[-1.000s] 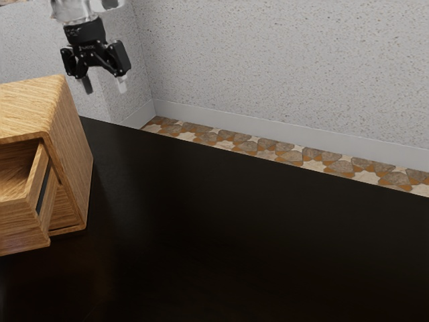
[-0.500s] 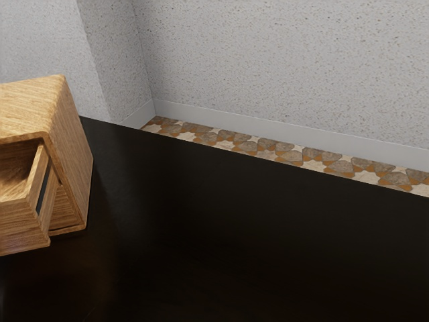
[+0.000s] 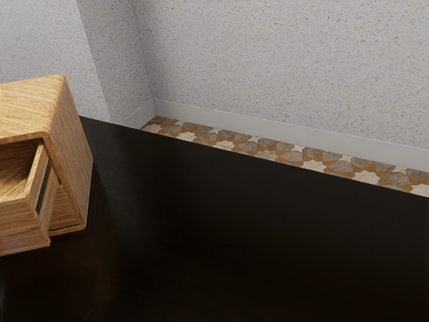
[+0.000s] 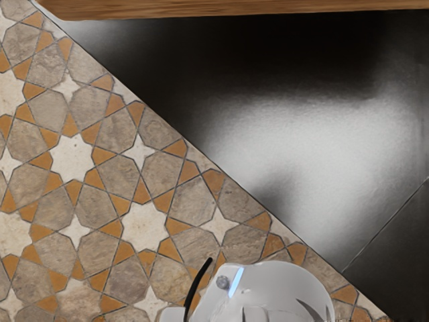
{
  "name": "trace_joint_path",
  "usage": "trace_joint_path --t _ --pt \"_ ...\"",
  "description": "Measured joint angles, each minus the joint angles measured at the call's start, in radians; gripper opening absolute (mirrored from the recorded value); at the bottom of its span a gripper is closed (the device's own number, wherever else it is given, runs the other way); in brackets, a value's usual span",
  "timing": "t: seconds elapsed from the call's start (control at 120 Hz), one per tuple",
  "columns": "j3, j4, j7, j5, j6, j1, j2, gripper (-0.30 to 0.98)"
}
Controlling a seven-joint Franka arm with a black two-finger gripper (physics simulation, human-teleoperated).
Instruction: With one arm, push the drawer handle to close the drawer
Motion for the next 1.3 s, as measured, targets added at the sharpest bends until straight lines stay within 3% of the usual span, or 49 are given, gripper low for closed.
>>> trace_joint_path --t 0.35,0.833,1.3 --pt "-0.001 -0.043 -0.014 -0.035 0.167 -0.013 0.137 0.01" --pt "0.004 -0.063 -0.046 0.005 0.304 0.002 0.213 -0.07" --pt "0.06 -0.06 -0.063 0.025 0.499 0.023 0.365 -0.09"
